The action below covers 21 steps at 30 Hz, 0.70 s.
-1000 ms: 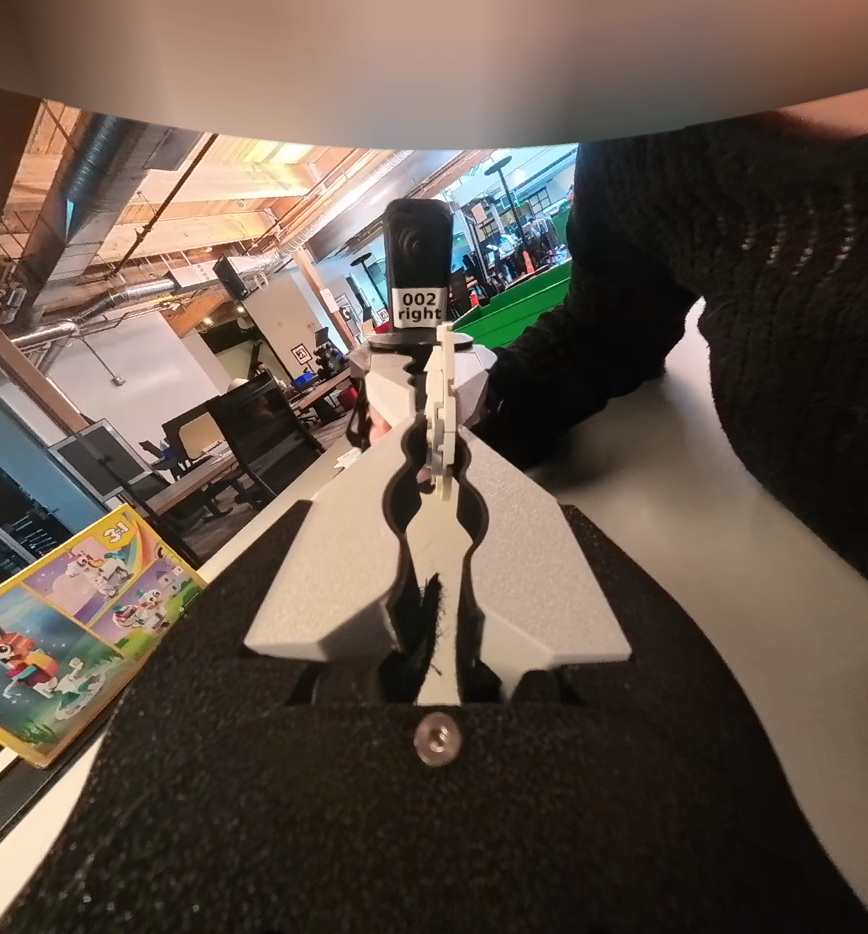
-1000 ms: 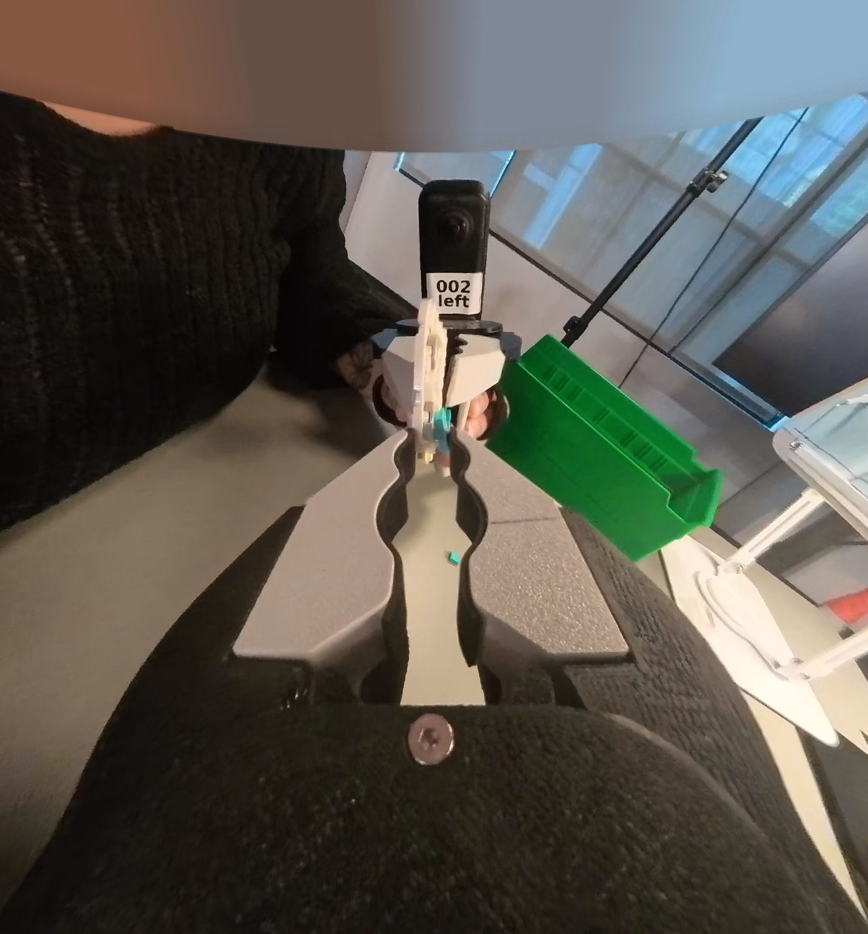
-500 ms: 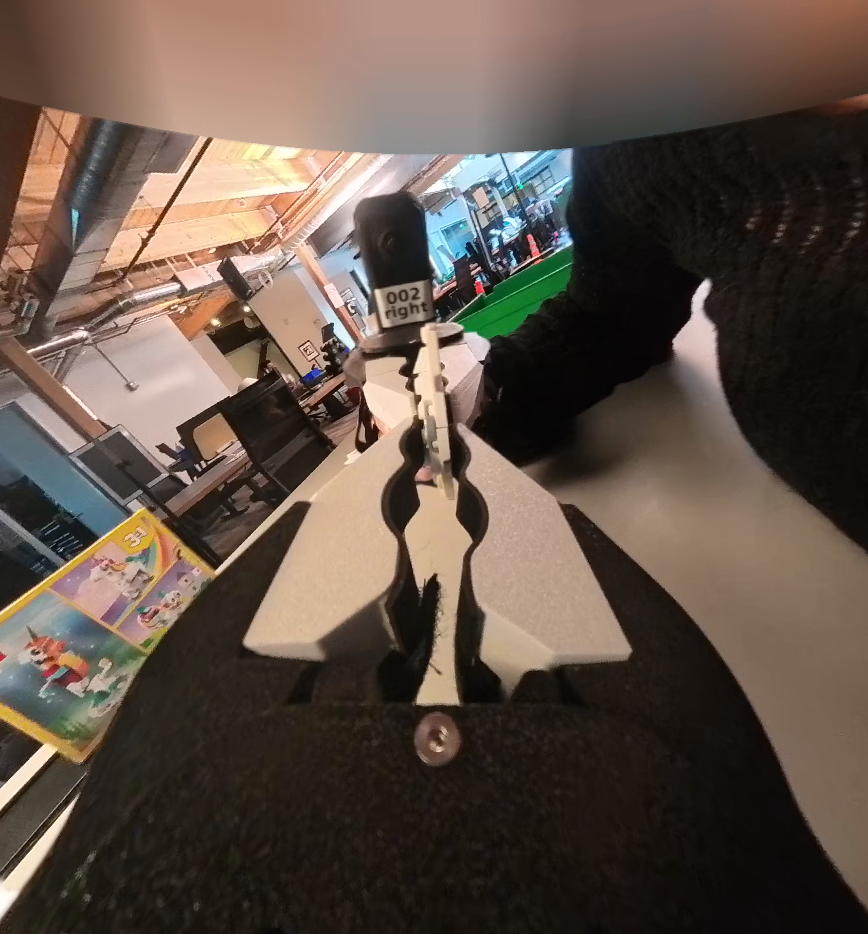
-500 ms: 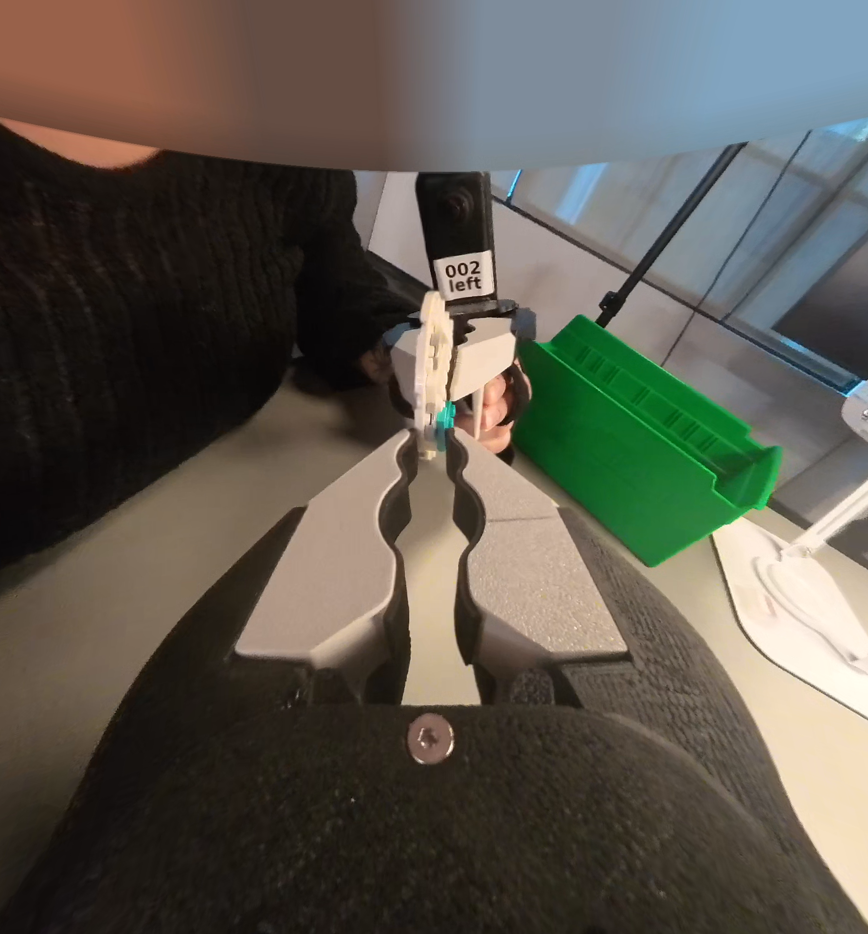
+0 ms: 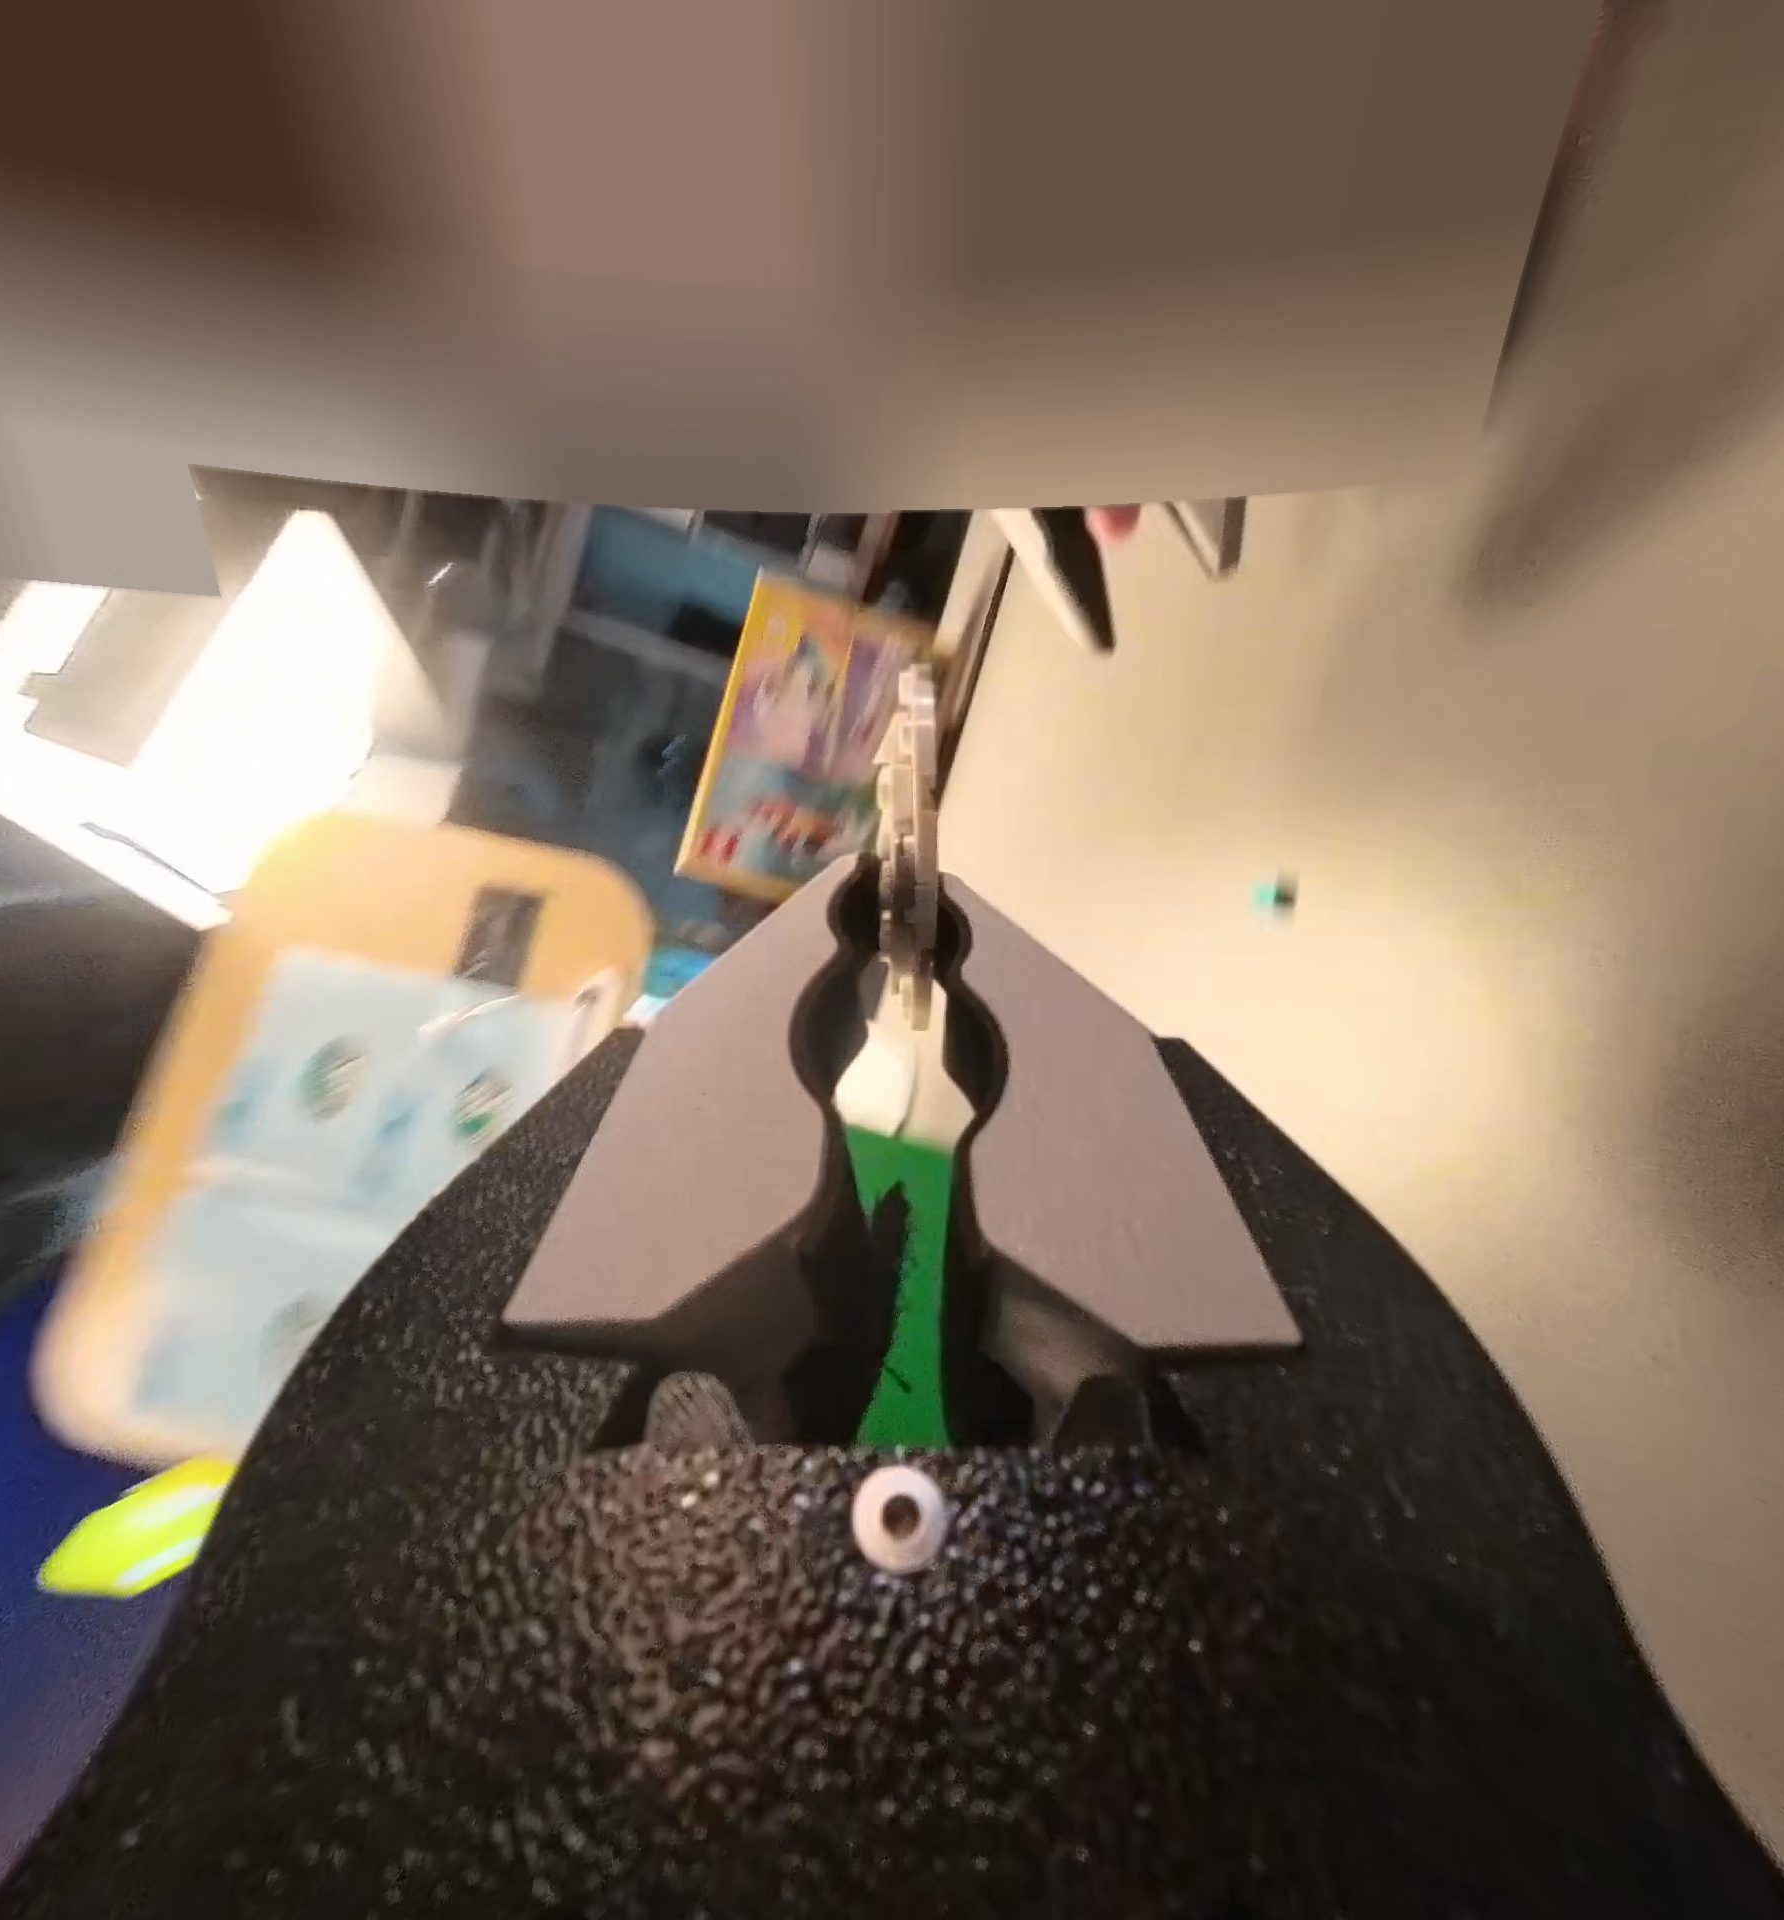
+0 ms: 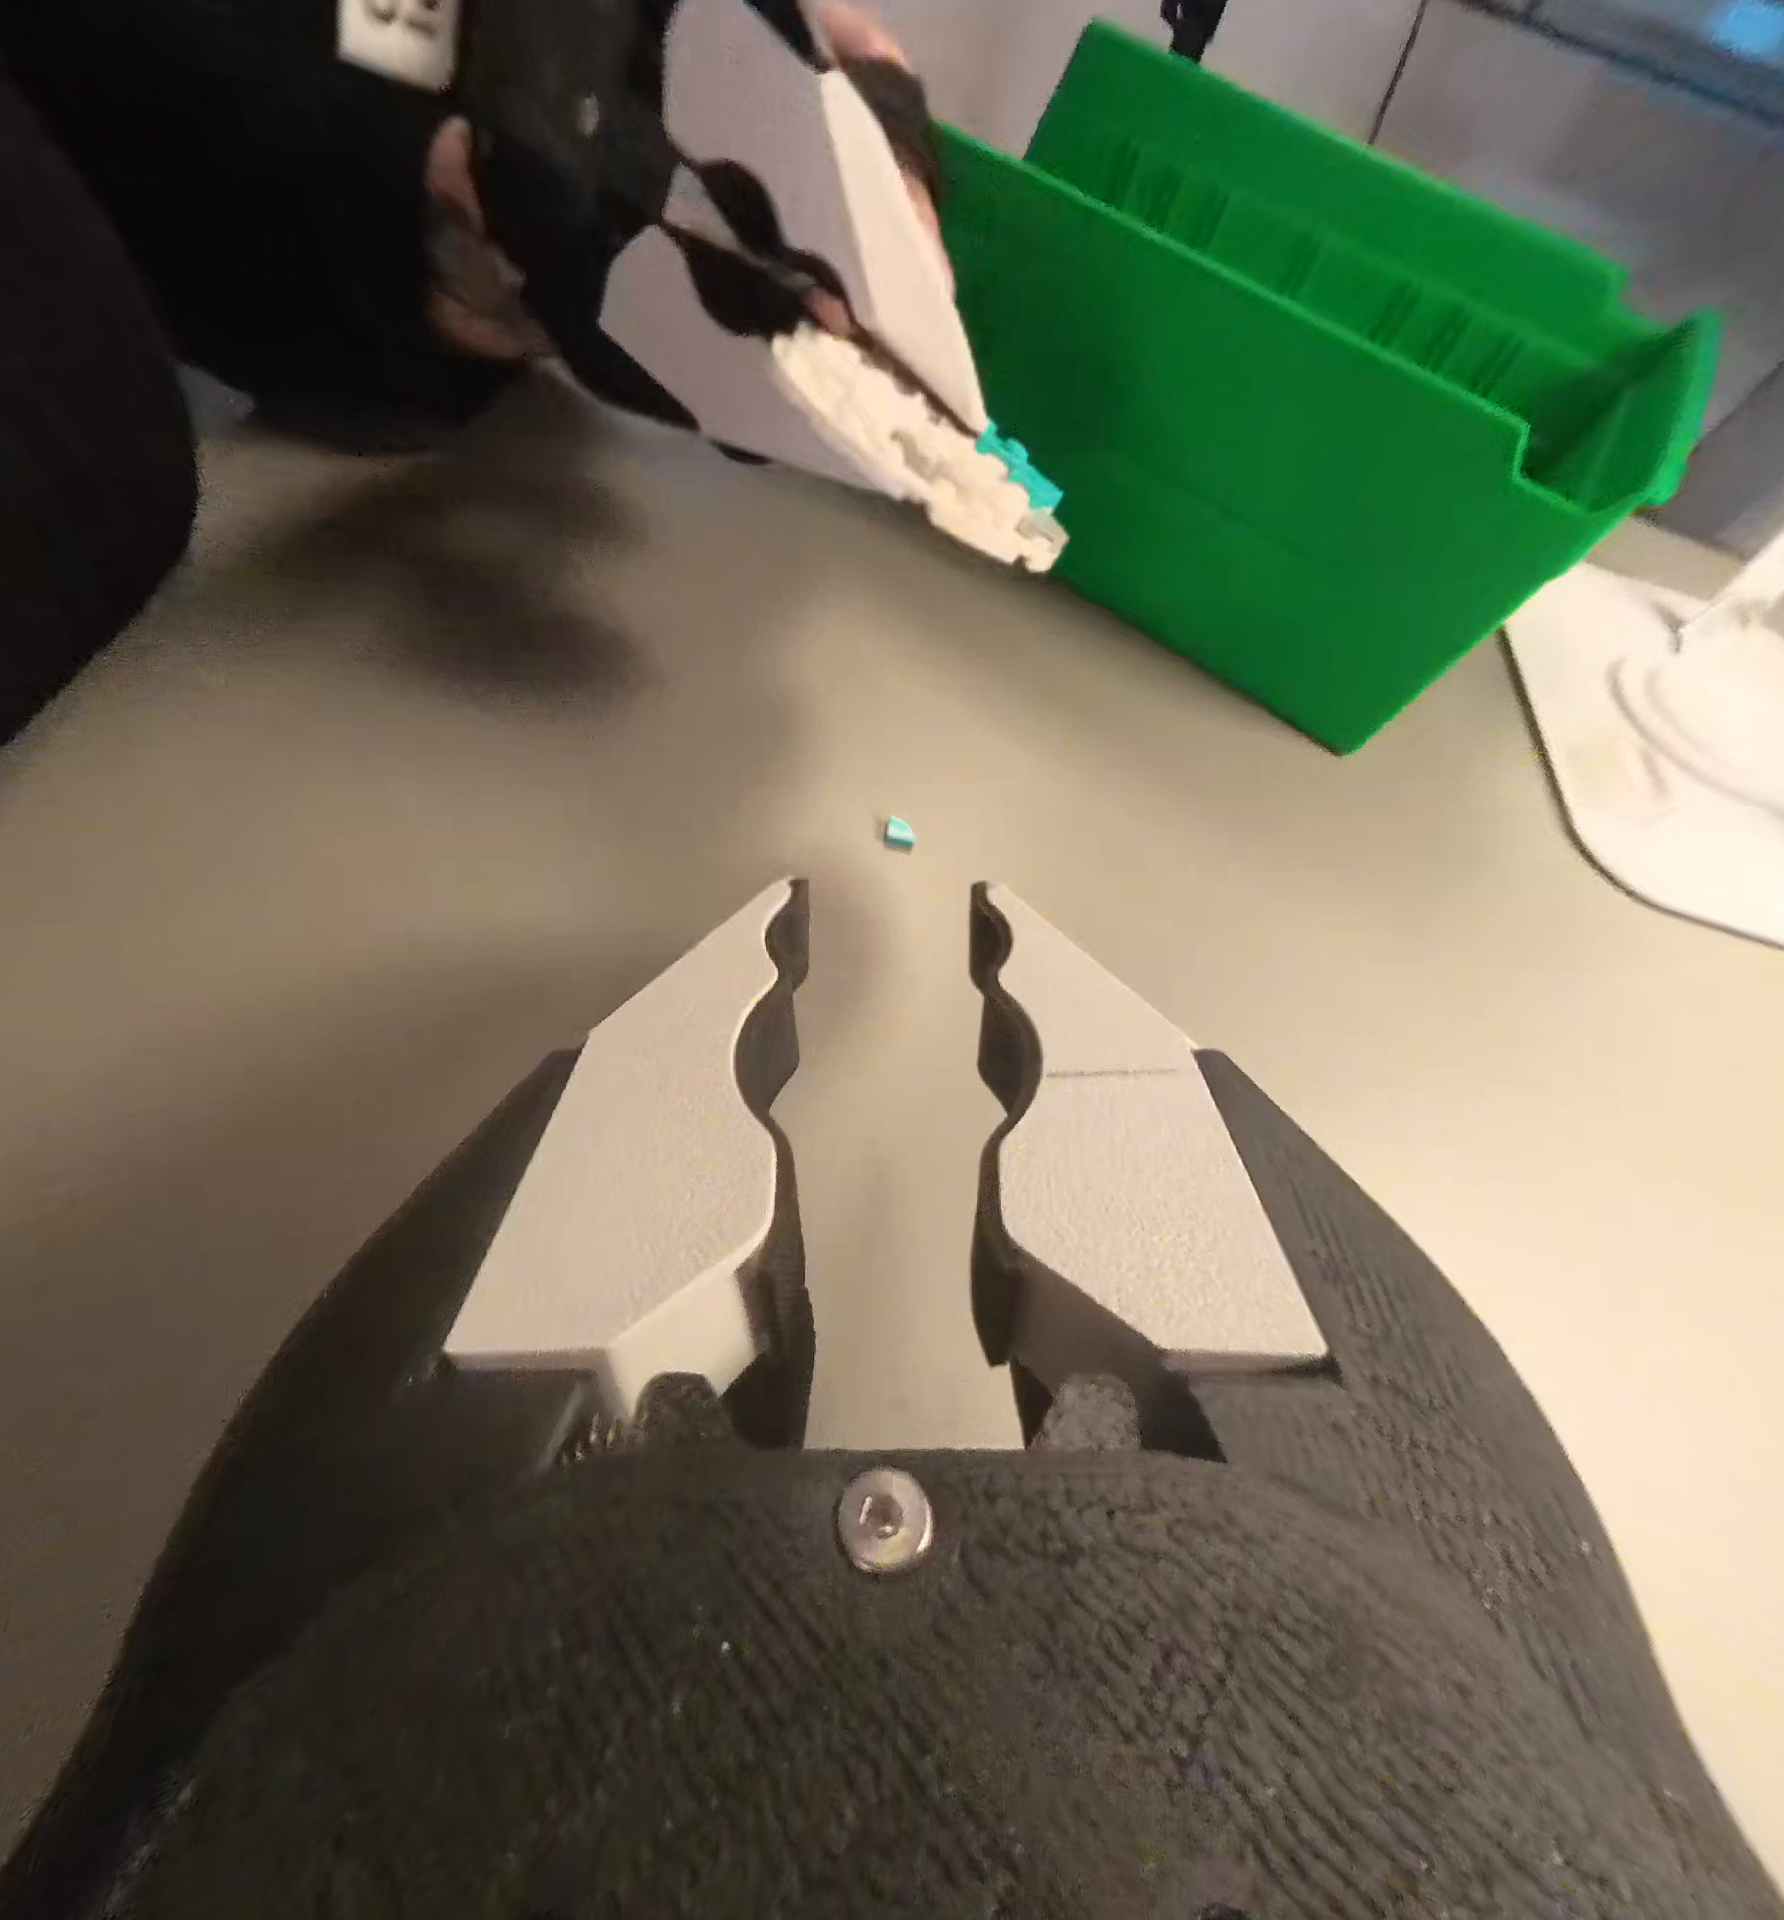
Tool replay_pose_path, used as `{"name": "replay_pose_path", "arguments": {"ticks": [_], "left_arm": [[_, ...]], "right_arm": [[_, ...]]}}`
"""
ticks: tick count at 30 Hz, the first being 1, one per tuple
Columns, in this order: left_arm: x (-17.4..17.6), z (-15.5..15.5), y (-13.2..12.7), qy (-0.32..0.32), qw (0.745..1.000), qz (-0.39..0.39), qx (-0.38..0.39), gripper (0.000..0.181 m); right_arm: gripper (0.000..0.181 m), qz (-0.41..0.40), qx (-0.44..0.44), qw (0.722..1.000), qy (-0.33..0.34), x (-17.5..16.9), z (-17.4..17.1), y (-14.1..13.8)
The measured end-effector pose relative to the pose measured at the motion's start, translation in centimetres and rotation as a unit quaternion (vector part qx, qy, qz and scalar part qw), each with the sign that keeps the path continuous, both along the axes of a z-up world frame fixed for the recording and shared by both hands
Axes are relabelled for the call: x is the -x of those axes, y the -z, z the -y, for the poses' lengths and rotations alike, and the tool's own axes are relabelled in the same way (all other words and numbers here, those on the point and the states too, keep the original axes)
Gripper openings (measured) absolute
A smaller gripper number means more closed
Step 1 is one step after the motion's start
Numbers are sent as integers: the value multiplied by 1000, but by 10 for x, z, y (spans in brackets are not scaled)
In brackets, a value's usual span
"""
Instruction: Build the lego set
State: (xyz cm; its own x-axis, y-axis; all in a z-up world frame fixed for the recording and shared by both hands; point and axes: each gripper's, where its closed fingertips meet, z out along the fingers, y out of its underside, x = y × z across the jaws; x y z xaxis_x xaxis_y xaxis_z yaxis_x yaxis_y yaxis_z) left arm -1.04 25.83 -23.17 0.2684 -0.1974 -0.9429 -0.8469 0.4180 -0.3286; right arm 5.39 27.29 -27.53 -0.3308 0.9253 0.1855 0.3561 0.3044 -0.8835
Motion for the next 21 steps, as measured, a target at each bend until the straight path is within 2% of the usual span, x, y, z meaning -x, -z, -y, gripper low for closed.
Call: {"name": "replay_pose_path", "arguments": {"ticks": [3,5,10,14,21], "left_arm": [[13,3,17,-59,993,-96,-39,5],[15,4,23,-76,986,-137,-57,6],[12,2,21,-77,987,-124,-66,6],[13,2,18,-82,984,-134,-84,6],[13,5,12,-91,976,-160,-115,6]], "right_arm": [[30,52,23,998,-1,17,10,15],[30,61,35,998,2,30,13,21],[29,41,52,997,32,48,12,15],[29,43,24,997,65,51,5,19],[34,69,9,997,44,50,12,28]]}}
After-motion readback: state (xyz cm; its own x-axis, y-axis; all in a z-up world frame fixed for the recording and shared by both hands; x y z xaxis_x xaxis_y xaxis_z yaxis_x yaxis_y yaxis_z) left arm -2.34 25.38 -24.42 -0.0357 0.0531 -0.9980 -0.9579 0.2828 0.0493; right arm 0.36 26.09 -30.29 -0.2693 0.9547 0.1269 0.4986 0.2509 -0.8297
